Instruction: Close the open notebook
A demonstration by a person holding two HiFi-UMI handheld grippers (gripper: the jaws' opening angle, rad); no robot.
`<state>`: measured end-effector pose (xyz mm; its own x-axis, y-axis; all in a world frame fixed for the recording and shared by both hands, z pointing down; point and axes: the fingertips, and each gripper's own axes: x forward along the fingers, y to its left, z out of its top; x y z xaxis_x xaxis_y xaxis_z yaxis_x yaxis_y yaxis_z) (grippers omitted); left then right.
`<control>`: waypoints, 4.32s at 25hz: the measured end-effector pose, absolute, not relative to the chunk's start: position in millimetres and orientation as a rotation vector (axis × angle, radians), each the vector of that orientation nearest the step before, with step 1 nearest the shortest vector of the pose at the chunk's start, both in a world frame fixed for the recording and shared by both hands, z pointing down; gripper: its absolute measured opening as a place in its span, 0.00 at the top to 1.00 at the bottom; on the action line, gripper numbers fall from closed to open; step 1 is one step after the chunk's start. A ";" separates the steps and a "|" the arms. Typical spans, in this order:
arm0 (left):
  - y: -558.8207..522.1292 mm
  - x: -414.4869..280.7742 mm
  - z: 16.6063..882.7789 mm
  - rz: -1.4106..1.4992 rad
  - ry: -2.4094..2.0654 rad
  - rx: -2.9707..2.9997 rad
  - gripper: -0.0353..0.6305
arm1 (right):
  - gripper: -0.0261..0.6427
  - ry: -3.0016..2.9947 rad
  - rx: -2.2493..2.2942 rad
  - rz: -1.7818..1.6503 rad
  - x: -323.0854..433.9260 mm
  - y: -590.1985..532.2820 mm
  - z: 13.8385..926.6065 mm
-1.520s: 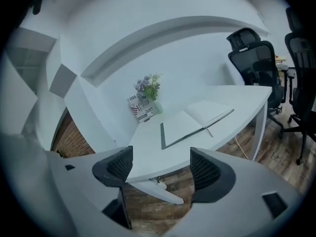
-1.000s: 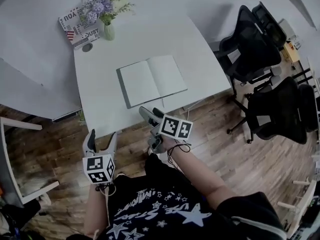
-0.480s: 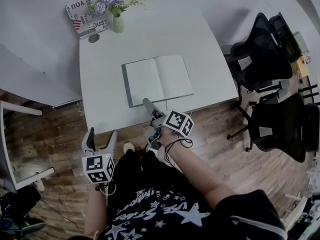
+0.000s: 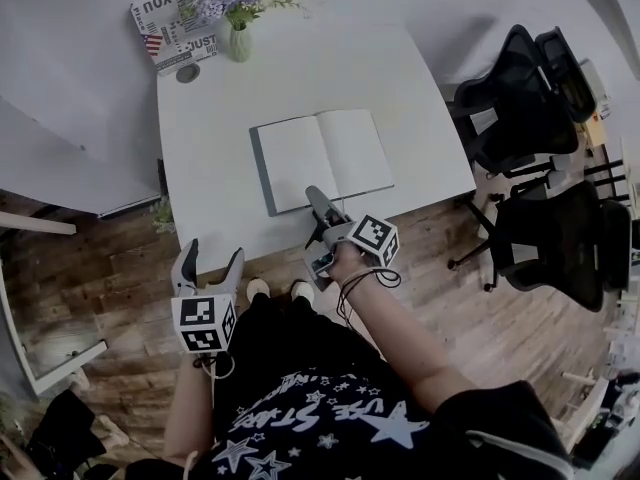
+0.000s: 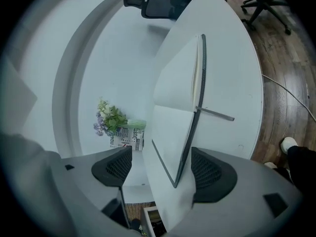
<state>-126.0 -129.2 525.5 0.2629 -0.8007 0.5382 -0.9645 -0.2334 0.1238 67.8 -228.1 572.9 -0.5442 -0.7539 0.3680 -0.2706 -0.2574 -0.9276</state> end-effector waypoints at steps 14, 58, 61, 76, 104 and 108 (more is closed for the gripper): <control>-138.3 -142.5 534.7 0.508 -1.517 2.135 0.40 | 0.54 1.458 -1.341 -1.872 66.3 -232.1 585.7; -205.2 -13.5 563.1 0.092 -0.700 1.702 0.41 | 0.94 1.377 -1.113 -1.953 73.2 -225.7 583.9; -214.2 -11.8 569.3 0.050 -0.705 1.646 0.46 | 0.94 1.379 -1.111 -1.952 73.5 -225.8 583.4; -221.7 -16.4 587.2 -0.067 -0.697 1.505 0.75 | 0.94 1.379 -1.144 -1.925 74.7 -226.0 579.5; -230.5 -12.7 541.8 -0.051 -0.610 1.682 0.90 | 0.79 1.571 -1.316 -1.808 79.7 -210.8 561.6; -227.6 -7.1 535.2 -0.024 -0.664 1.715 0.90 | 0.79 1.730 -1.328 -1.738 101.8 -220.1 545.4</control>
<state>-7.1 -227.6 535.2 0.8348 -0.4383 0.3331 -0.4136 -0.1001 0.9049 101.8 -220.1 545.4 -0.4988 -0.7881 0.3606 -0.3570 -0.1923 -0.9141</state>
